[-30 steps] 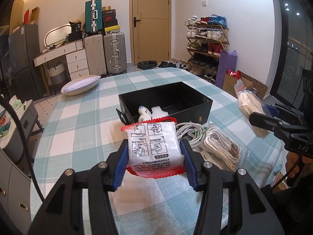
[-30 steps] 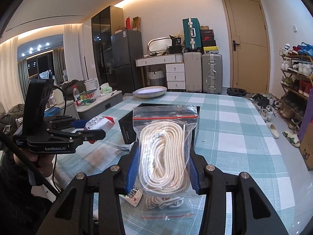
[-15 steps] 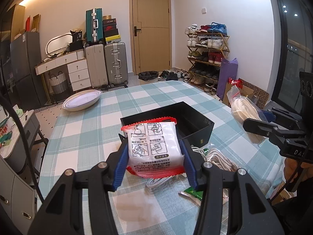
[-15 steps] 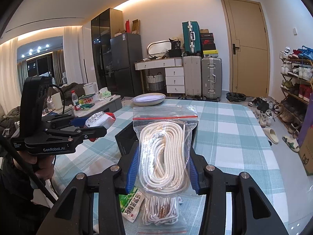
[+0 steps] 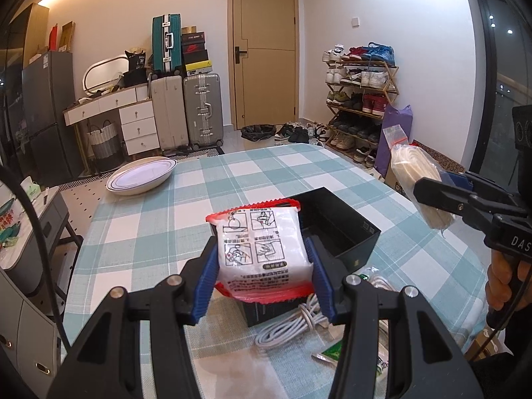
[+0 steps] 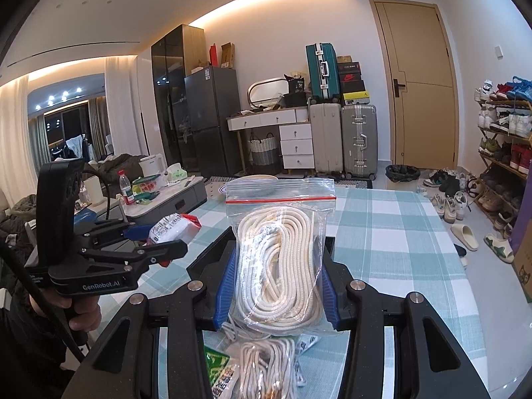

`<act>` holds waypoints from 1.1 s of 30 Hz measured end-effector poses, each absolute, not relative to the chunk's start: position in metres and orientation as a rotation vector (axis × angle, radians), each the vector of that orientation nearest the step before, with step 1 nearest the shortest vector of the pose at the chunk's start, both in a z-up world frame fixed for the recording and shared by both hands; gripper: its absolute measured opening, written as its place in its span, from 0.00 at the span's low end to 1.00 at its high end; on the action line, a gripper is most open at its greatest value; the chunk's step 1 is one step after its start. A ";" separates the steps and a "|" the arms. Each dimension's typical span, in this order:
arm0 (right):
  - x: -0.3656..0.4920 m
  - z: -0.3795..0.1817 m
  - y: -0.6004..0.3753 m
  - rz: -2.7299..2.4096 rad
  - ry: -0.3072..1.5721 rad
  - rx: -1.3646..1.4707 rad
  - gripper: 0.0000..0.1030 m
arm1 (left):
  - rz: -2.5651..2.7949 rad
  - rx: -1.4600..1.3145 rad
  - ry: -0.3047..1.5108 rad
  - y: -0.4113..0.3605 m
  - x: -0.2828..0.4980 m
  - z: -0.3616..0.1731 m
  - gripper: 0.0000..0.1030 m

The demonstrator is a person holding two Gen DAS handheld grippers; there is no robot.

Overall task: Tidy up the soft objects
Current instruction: 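Lift both held packets and carry them over the black box, then lower both packets into the black box and open both grippers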

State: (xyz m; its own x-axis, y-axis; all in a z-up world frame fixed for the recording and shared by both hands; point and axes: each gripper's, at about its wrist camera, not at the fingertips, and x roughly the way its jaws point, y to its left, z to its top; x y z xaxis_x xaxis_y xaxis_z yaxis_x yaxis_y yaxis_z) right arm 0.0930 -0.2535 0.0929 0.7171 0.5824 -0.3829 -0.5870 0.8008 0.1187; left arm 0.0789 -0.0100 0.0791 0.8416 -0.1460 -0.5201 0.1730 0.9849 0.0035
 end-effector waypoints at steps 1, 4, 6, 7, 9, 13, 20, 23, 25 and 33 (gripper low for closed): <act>0.095 0.094 -0.252 0.648 0.419 -0.013 0.43 | -0.167 0.052 0.544 -0.010 0.082 0.078 0.49; 0.104 0.095 -0.246 0.651 0.430 -0.019 0.43 | -0.165 0.047 0.548 -0.011 0.090 0.077 0.49; 0.111 0.094 -0.243 0.656 0.438 -0.025 0.43 | -0.163 0.046 0.545 -0.011 0.096 0.076 0.49; 0.113 0.093 -0.241 0.655 0.443 -0.027 0.43 | -0.162 0.046 0.543 -0.012 0.098 0.075 0.49; 0.118 0.092 -0.239 0.657 0.453 -0.028 0.43 | -0.159 0.044 0.546 -0.014 0.103 0.074 0.49; 0.128 0.089 -0.235 0.655 0.471 -0.029 0.43 | -0.159 0.057 0.549 -0.020 0.112 0.070 0.49; 0.149 0.079 -0.224 0.658 0.517 -0.040 0.43 | -0.163 0.060 0.572 -0.028 0.130 0.057 0.49; 0.158 0.074 -0.218 0.660 0.536 -0.054 0.43 | -0.163 0.061 0.585 -0.030 0.137 0.052 0.49; 0.165 0.069 -0.213 0.667 0.549 -0.063 0.43 | -0.156 0.066 0.592 -0.031 0.141 0.048 0.49; 0.187 0.052 -0.202 0.665 0.600 -0.092 0.43 | -0.153 0.065 0.619 -0.031 0.152 0.039 0.49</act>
